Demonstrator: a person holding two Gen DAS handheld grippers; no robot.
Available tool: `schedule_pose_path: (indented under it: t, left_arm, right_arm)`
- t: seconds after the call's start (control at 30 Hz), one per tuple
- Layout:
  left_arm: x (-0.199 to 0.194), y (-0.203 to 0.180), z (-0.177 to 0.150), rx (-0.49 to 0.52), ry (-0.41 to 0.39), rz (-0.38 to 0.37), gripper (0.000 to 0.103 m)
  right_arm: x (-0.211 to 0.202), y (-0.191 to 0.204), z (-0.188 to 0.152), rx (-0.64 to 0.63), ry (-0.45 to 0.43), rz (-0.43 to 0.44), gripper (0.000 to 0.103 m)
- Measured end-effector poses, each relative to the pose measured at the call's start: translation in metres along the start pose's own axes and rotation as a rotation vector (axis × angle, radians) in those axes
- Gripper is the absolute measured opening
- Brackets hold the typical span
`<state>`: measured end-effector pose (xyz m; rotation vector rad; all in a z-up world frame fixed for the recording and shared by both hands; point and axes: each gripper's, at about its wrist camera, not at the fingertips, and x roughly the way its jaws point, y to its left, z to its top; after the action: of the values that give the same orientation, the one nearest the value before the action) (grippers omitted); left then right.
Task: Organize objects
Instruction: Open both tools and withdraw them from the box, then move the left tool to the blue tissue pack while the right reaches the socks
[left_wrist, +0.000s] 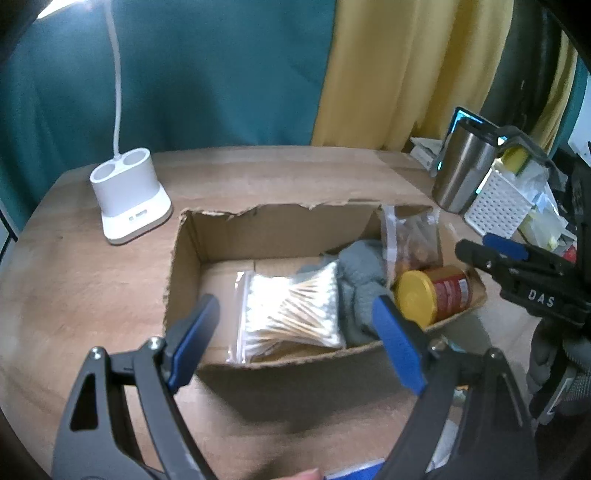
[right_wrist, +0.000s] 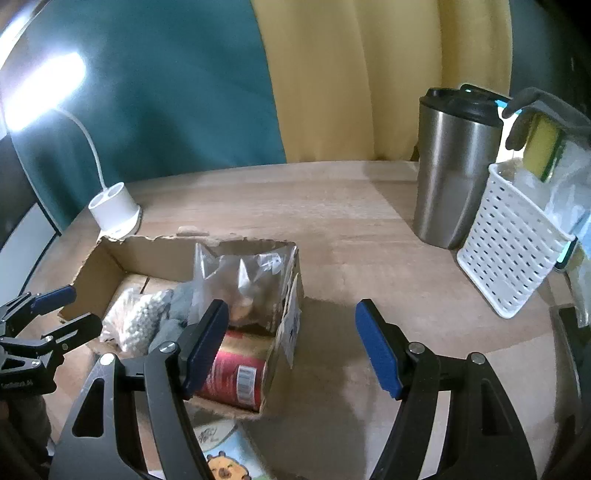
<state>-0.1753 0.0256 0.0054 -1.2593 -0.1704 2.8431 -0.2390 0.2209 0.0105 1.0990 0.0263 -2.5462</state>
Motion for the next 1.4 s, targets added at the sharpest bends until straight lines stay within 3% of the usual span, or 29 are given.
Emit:
schedule_pose_path:
  t: [1.4]
  left_arm:
    - [-0.059,0.001,-0.053,-0.002,-0.047,-0.026,0.086]
  right_arm:
    - [-0.066,0.033,-0.058,-0.024,-0.023,-0.002,0.074]
